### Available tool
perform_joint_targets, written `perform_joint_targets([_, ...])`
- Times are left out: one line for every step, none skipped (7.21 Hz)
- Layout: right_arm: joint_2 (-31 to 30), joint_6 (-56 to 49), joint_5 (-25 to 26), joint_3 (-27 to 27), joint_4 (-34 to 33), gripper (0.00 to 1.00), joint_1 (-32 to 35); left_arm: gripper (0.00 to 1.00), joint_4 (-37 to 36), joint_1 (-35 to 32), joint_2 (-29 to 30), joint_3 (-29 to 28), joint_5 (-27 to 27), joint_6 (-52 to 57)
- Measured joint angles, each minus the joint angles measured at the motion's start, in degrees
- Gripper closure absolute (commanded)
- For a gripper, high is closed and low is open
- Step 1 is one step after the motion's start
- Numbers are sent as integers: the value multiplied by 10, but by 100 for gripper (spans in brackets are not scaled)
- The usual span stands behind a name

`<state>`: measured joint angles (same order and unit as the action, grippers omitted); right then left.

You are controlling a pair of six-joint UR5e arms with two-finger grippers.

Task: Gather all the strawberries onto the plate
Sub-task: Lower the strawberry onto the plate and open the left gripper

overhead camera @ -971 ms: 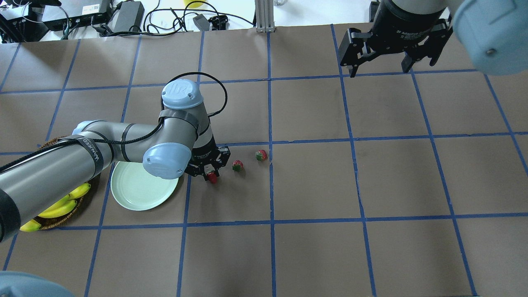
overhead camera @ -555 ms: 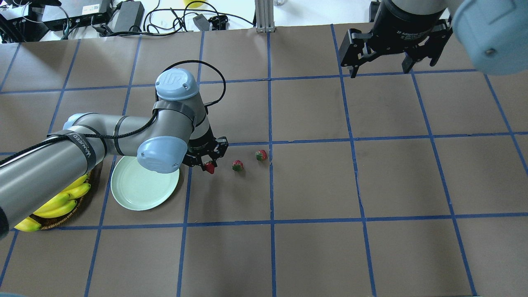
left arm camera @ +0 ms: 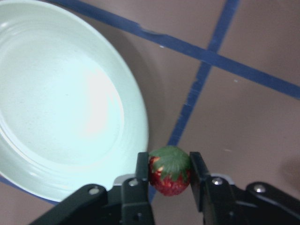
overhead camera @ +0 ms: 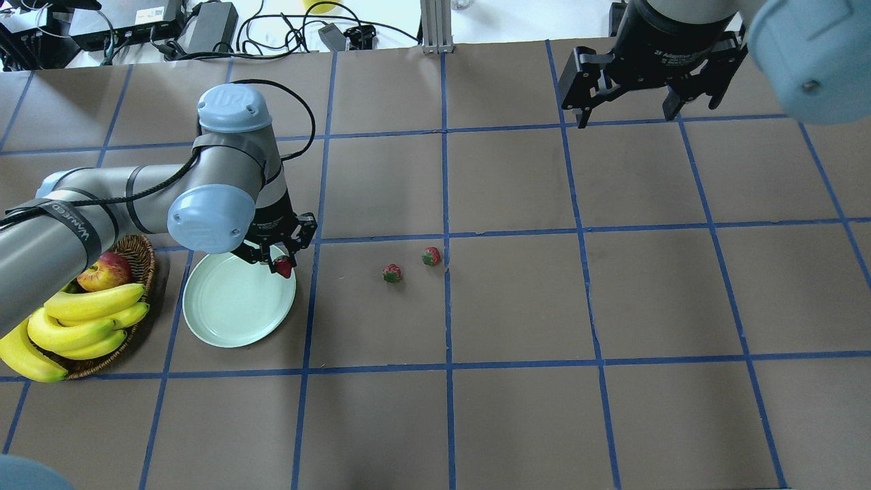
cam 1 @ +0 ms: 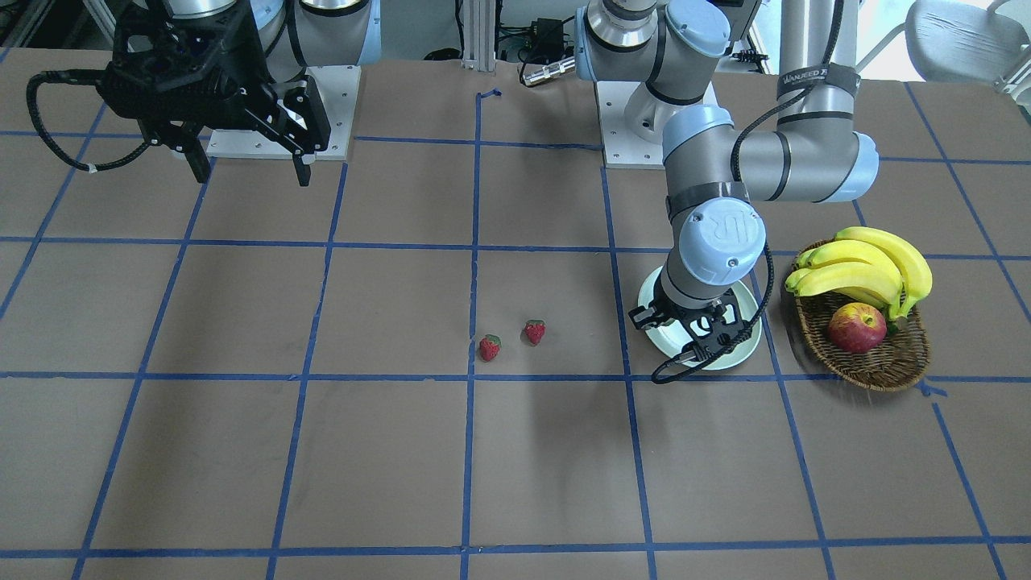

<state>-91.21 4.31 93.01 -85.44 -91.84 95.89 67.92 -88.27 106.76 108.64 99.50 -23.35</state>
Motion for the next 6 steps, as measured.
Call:
perform_joint_targets([0,0,0,0,0,0,0,100,2,15,5,3,32,10])
perform_joint_targets([0,0,0,0,0,0,0,95,2,27,8,8,52,17])
perform_joint_targets([0,0,0,0,0,0,0,16,2,34,11,16,61,19])
perform_joint_targets([0,0,0,0,0,0,1,0,1,37,13,22,66,19])
perform_joint_targets([0,0,0,0,0,0,1,0,1,38,14,24,70,19])
perform_joint_targets([0,0,0,0,1,0,1,0,1,36,11,24,70,18])
